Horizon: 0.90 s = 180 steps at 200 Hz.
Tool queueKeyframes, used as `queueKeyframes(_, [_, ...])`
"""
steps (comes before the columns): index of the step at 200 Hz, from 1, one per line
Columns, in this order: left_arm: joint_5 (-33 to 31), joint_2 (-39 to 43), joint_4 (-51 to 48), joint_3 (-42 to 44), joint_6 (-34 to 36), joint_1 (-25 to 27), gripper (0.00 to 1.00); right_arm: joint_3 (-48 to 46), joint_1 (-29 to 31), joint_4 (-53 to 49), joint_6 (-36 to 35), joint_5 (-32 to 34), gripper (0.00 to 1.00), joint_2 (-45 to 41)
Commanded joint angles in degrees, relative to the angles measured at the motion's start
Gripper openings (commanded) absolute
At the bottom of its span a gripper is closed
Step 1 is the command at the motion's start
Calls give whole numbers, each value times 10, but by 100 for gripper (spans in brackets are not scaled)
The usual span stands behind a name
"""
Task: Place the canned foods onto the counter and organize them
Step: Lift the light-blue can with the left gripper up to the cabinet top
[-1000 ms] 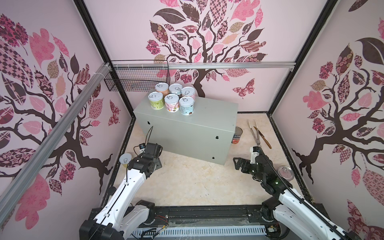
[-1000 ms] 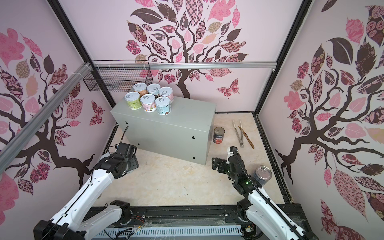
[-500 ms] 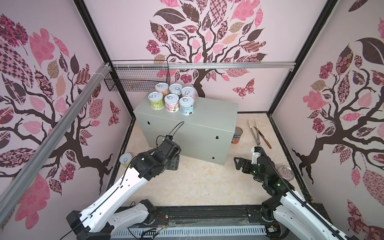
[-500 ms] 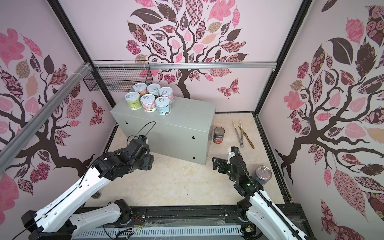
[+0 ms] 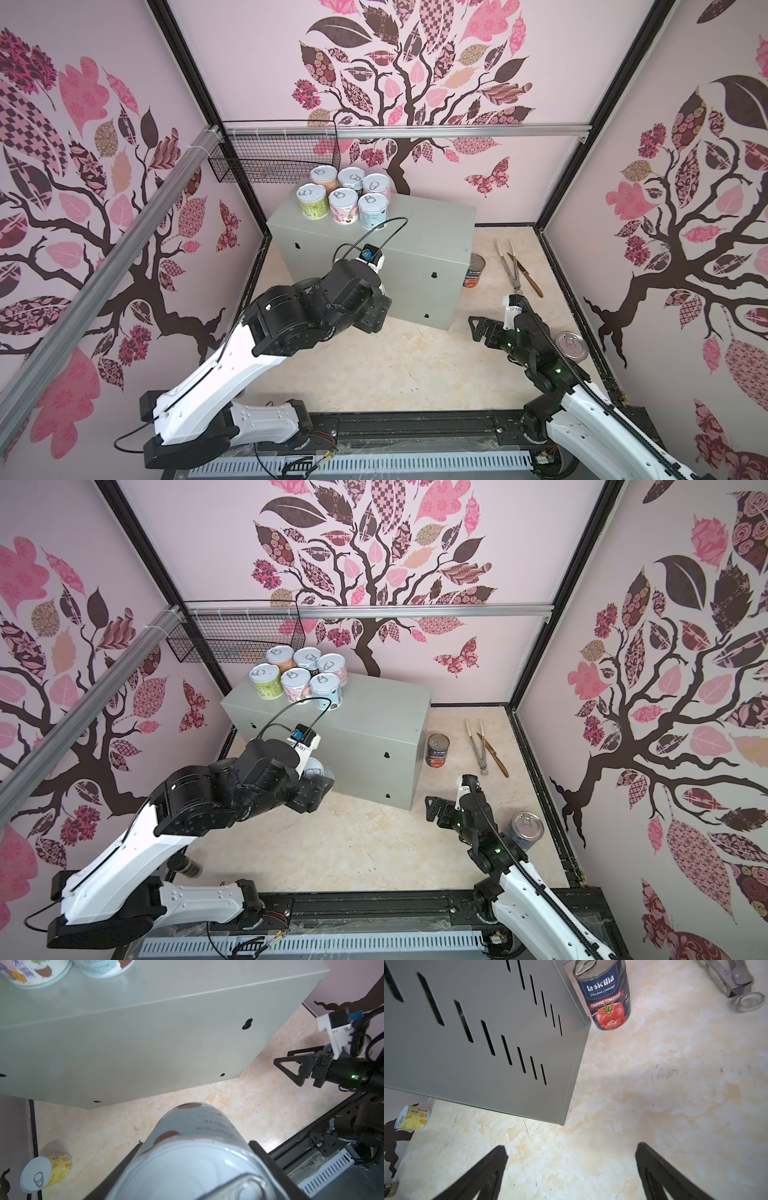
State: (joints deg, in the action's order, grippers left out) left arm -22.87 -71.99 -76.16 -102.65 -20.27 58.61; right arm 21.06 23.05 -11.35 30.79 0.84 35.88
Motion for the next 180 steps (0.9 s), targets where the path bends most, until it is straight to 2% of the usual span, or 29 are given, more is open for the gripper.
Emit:
queueKeyframes(1, [-2, -29, 18, -78, 26, 3, 56, 7, -3, -6, -8, 9, 100, -6])
queueKeyframes(23, [22, -76, 18, -149, 31, 3, 55, 4, -3, -6, -8, 7, 100, -10])
queueKeyframes(62, [14, -186, -1, -284, 50, 1, 55, -3, -3, -7, -7, -2, 100, -16])
queueKeyframes(88, [23, -263, -14, -374, 46, -22, 54, -7, -3, -5, -8, -15, 100, -22])
queueKeyframes(121, [56, -316, 11, -414, 26, -72, 53, -11, -3, -4, -8, -30, 100, -27])
queueKeyframes(180, [24, -394, 24, -483, 26, -91, 53, -17, -3, 6, -9, -47, 100, -19])
